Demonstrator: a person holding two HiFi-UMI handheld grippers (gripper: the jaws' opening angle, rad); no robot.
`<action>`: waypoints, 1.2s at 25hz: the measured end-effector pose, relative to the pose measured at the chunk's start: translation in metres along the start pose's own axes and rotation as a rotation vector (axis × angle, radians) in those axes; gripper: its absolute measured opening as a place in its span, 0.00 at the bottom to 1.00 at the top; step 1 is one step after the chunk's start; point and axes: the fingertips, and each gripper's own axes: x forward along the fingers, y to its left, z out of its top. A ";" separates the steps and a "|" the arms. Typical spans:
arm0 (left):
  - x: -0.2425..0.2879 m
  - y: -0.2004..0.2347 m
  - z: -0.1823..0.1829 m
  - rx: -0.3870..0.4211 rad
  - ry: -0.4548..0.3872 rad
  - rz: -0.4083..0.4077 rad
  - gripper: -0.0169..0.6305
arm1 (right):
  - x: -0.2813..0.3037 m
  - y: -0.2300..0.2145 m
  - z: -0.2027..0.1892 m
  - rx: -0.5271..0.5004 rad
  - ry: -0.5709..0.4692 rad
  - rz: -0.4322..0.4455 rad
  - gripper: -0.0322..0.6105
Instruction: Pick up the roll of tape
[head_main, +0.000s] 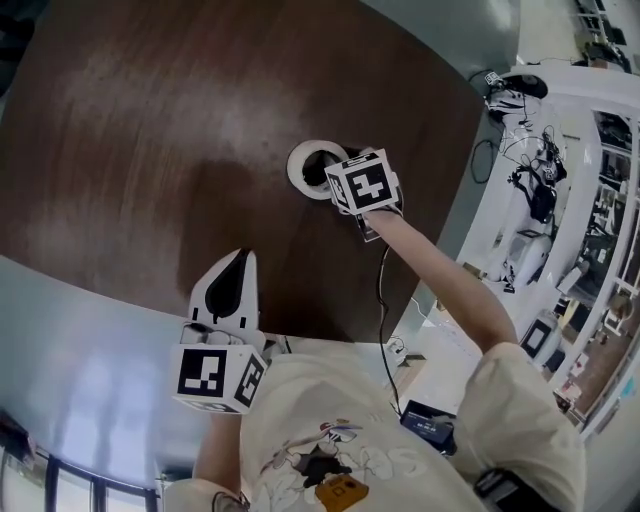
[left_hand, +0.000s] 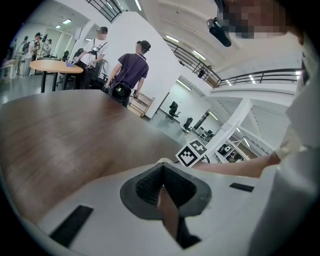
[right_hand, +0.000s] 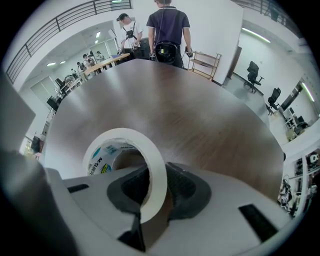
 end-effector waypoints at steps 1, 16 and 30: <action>0.000 0.001 0.000 0.003 0.001 -0.002 0.04 | 0.000 0.001 0.000 0.004 -0.007 0.003 0.19; -0.021 -0.002 -0.025 0.073 0.012 -0.048 0.04 | -0.069 0.032 -0.003 0.149 -0.186 0.091 0.19; -0.073 -0.053 -0.031 0.169 0.028 -0.135 0.04 | -0.219 0.067 -0.040 0.219 -0.389 0.110 0.19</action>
